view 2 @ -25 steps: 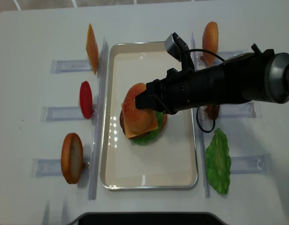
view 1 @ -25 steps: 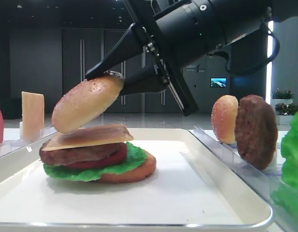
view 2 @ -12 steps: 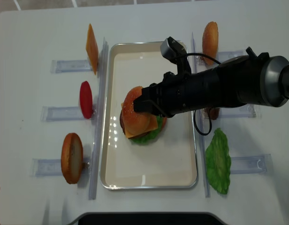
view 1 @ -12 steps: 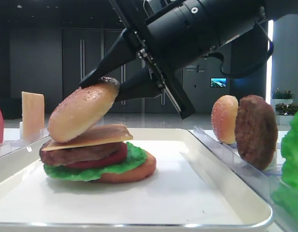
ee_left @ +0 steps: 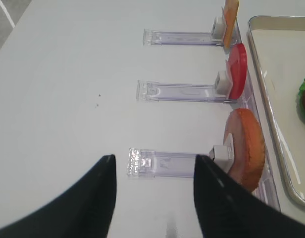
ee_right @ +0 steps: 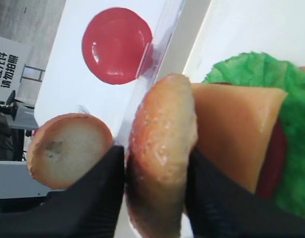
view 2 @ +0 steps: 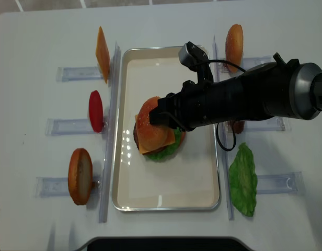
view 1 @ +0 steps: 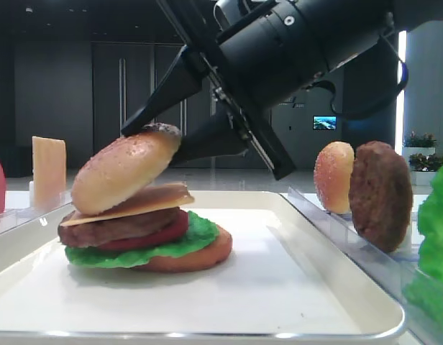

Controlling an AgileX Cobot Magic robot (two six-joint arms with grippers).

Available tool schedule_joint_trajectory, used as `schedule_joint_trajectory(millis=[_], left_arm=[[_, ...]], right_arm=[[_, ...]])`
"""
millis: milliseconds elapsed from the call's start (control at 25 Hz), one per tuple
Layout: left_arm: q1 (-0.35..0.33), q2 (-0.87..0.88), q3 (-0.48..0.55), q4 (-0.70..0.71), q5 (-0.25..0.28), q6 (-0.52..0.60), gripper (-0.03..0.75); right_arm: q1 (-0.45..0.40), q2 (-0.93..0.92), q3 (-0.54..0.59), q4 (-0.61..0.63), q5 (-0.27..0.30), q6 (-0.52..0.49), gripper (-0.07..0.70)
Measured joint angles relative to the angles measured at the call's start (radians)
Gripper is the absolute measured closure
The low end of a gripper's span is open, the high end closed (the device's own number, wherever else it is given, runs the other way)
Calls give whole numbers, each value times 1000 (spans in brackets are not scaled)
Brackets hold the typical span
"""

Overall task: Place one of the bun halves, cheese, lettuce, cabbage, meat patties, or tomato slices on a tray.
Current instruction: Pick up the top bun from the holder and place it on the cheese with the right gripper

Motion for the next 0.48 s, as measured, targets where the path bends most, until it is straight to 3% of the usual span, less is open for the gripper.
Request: schedule_joint_trajectory(millis=[200, 480], left_arm=[[0, 0, 0, 0, 0, 0, 326], [0, 0, 0, 0, 0, 0, 326]], right_arm=[[0, 0, -1, -64, -55, 29, 316], [-1, 0, -2, -125, -81, 65, 258]])
